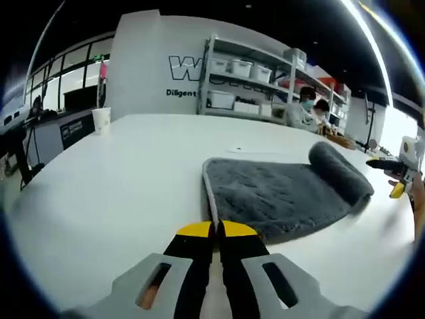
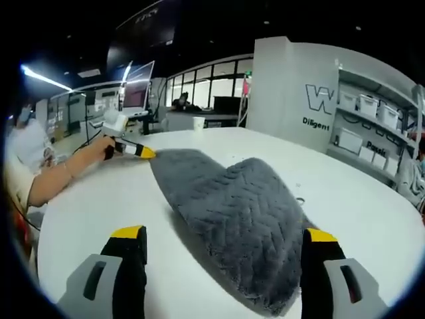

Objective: Open the folded towel by lifting each exposed corner and separating the folded layers until the towel lies flat within the target outline without major curled edges

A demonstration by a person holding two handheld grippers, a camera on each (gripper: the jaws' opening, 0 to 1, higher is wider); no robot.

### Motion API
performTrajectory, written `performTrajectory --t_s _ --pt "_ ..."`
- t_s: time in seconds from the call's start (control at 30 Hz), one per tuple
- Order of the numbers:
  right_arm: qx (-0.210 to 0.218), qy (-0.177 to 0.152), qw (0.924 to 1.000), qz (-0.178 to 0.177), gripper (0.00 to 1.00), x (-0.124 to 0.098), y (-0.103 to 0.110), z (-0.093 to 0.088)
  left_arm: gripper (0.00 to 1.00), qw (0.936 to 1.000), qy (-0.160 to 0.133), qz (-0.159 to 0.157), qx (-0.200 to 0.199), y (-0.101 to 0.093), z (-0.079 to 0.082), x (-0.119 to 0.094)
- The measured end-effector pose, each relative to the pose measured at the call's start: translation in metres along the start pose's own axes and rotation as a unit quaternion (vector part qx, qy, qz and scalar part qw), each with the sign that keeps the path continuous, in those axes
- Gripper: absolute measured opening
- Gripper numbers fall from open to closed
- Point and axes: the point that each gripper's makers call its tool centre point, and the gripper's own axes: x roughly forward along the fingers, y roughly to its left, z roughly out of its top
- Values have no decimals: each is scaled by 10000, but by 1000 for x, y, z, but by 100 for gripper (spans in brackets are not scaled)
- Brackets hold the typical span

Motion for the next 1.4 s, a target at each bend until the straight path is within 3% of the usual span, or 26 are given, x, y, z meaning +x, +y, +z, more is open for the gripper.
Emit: performTrajectory --t_s 0.17,0.7,0.9,1.4 --pt "9 13 10000 -6 97 1 -1 -1 3 9995 11 315 31 18 0 -6" --pt "11 56 10000 -23 96 2 -2 -3 3 9965 13 832 -64 49 -1 -18" --pt "9 66 10000 -32 96 2 -3 -3 3 9925 -12 1220 -30 67 0 -24" --pt "-61 157 9999 -14 96 3 -2 -6 3 9883 -25 1520 -130 79 -2 -33"
